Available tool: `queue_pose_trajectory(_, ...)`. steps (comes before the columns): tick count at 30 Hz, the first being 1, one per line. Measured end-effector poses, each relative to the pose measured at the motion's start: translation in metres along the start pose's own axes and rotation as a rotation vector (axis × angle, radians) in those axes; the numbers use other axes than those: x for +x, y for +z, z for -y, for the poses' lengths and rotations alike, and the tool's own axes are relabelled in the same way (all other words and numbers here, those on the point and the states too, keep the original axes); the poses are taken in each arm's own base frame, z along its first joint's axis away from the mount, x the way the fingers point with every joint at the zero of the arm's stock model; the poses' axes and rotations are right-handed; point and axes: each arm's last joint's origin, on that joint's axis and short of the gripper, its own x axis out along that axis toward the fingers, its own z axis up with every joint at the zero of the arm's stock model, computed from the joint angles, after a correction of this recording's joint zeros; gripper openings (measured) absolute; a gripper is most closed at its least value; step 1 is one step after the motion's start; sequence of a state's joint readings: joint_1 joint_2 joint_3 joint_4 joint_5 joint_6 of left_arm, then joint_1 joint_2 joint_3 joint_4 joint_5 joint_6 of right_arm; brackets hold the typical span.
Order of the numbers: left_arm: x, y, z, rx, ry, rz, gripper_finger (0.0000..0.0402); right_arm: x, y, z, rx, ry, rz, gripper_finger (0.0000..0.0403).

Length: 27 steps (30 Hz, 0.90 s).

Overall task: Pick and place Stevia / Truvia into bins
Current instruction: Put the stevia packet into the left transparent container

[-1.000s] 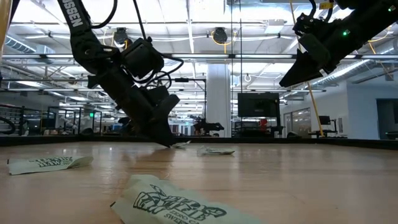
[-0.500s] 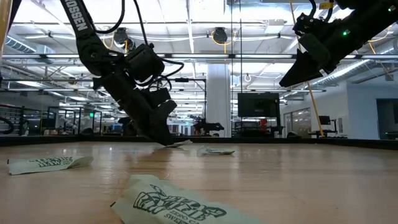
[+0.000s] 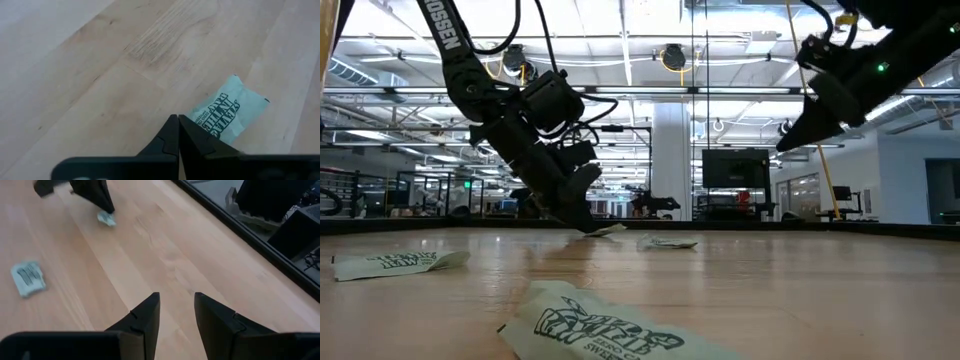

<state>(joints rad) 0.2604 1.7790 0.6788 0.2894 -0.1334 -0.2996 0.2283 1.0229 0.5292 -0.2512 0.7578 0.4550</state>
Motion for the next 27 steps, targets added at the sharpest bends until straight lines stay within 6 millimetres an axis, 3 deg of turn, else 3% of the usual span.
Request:
queue_pose_trajectory(3, -0.003, 0.002, 0.0, 0.001, -0.001, 0.006, 0.0003, 0.002, -0.005, 0.002, -0.008, -0.015, -0.012, 0.0114)
queue_pose_trajectory(7, -0.027, 0.014, 0.004, 0.014, -0.02, 0.034, 0.0002, 0.004, -0.002, 0.004, 0.019, -0.02, 0.002, 0.0114)
queue_pose_trajectory(10, -0.06, 0.026, 0.008, 0.026, -0.034, 0.076, 0.0002, 0.005, 0.004, 0.002, 0.033, -0.002, 0.045, 0.0114)
queue_pose_trajectory(15, -0.13, 0.029, 0.023, 0.031, -0.111, 0.113, 0.0001, 0.004, 0.015, -0.004, 0.004, 0.105, 0.124, 0.0114)
queue_pose_trajectory(21, -0.204, 0.004, 0.045, -0.065, -0.292, 0.108, 0.0001, -0.001, 0.032, -0.014, -0.069, 0.343, 0.252, 0.0114)
queue_pose_trajectory(27, -0.237, -0.033, 0.067, -0.069, -0.344, 0.026, 0.0001, -0.005, 0.04, -0.016, -0.101, 0.4, 0.343, 0.0114)
